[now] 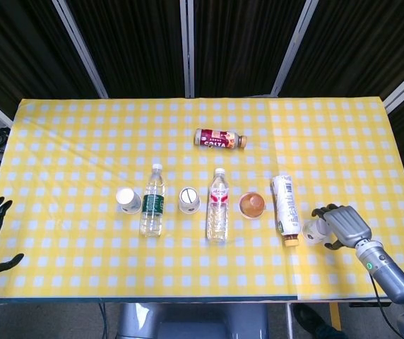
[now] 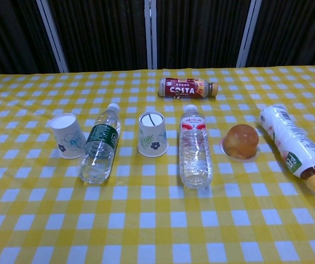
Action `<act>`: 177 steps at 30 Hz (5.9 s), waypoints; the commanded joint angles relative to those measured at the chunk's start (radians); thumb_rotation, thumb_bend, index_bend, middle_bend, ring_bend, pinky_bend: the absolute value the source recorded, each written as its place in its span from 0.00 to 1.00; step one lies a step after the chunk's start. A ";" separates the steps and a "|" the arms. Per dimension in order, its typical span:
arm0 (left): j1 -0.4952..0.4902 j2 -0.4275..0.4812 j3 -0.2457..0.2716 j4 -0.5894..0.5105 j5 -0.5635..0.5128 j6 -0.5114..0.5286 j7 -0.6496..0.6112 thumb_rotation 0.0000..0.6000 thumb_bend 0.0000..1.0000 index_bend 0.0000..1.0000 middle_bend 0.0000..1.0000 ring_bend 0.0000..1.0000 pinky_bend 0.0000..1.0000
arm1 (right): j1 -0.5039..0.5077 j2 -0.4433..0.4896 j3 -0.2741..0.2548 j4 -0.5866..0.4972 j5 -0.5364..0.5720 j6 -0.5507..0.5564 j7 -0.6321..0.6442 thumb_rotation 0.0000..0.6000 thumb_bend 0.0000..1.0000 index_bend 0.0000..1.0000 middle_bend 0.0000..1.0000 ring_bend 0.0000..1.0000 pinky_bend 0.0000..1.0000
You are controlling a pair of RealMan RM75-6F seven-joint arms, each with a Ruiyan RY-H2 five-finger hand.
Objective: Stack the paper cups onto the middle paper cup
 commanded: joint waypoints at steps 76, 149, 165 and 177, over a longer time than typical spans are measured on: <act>-0.041 0.033 -0.021 0.013 -0.072 -0.067 -0.084 1.00 0.00 0.00 0.00 0.00 0.00 | 0.673 -0.344 0.196 -0.219 0.650 0.052 -0.682 1.00 0.00 0.07 0.06 0.09 0.13; -0.636 -0.485 -0.125 0.572 -0.087 -0.601 -0.085 1.00 0.25 0.47 0.40 0.45 0.53 | -0.206 -0.068 -0.004 -0.128 -0.066 0.624 -0.157 1.00 0.00 0.00 0.00 0.00 0.00; -0.647 -0.281 -0.218 0.251 -0.088 -0.487 -0.096 1.00 0.25 0.50 0.43 0.46 0.54 | -0.225 -0.058 0.025 -0.133 -0.084 0.610 -0.133 1.00 0.00 0.00 0.00 0.00 0.00; -0.814 -0.388 -0.272 0.238 -0.248 -0.613 0.052 1.00 0.25 0.49 0.43 0.46 0.54 | -0.242 -0.040 0.049 -0.132 -0.079 0.609 -0.102 1.00 0.00 0.00 0.00 0.00 0.00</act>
